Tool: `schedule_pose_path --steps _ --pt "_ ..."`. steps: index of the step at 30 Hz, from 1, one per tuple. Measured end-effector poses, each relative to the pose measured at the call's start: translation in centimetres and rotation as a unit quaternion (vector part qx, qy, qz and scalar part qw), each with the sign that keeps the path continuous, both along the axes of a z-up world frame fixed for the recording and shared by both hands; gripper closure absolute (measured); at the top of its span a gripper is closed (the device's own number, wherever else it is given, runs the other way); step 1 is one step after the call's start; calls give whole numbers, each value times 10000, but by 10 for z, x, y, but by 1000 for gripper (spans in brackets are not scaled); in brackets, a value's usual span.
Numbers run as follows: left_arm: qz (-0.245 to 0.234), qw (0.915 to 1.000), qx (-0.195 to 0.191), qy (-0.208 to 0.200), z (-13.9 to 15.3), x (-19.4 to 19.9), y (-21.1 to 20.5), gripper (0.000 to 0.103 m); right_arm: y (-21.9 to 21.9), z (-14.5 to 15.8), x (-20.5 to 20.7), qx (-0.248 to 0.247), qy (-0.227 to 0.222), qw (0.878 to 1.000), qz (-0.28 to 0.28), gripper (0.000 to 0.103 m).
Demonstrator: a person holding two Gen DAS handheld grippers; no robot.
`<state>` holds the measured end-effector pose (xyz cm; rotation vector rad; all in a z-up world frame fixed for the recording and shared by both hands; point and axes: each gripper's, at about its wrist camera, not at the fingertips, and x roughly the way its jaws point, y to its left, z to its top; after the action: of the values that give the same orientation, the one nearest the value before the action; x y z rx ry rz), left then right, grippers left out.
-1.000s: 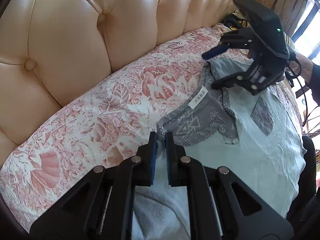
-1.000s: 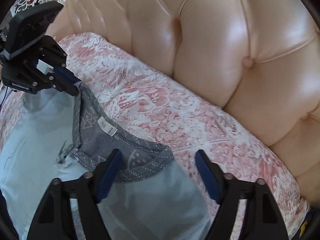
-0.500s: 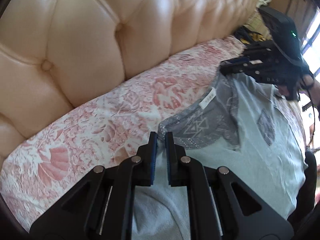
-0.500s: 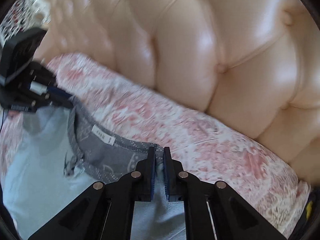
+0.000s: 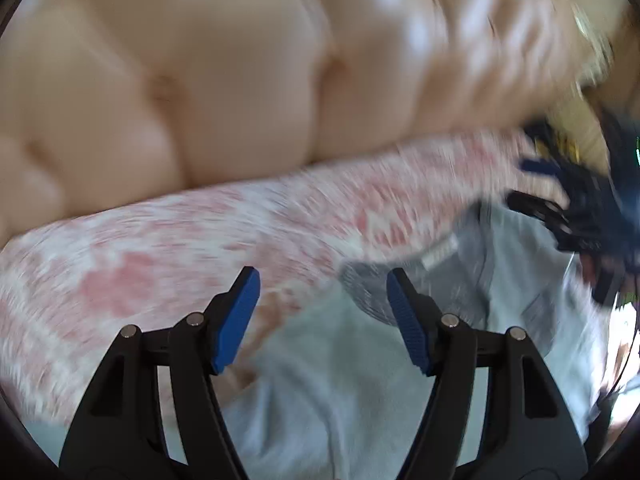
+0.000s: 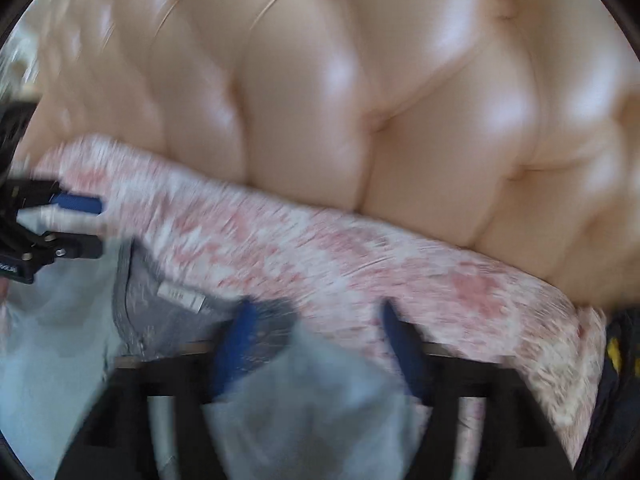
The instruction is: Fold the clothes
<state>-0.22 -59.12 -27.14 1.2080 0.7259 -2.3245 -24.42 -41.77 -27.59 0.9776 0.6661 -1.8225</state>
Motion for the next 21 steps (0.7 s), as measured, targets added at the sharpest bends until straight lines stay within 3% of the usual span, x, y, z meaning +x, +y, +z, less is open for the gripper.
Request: schedule_pose_path --steps 4,5,9,11,13,16,17,18,21 --pt "563 9945 -794 377 75 67 27 34 55 63 10 -810 363 9938 -669 24" --pt "674 9916 -966 532 94 85 38 34 74 80 27 -1074 401 9910 -691 23" --pt "1032 9776 -1519 1028 146 160 121 11 134 116 101 -1575 611 9811 -941 20" --pt "1233 9694 -1733 1227 161 200 163 11 162 122 141 -1661 543 9792 -1029 19" --pt "1431 9667 -1570 1425 156 238 192 11 186 122 179 -1711 392 9788 -1056 19" --pt "1809 9593 -580 2090 134 303 199 11 219 115 226 -1683 -19 9795 -1111 19" --pt "2026 9540 -215 2201 124 326 192 15 229 111 238 -1657 -123 9793 -1157 19" --pt "2259 9498 -24 2163 117 346 183 27 239 107 249 -1627 -229 9791 -1200 19" --pt "2758 9363 458 2123 97 395 139 35 258 98 267 -1441 -412 9812 -1219 19"
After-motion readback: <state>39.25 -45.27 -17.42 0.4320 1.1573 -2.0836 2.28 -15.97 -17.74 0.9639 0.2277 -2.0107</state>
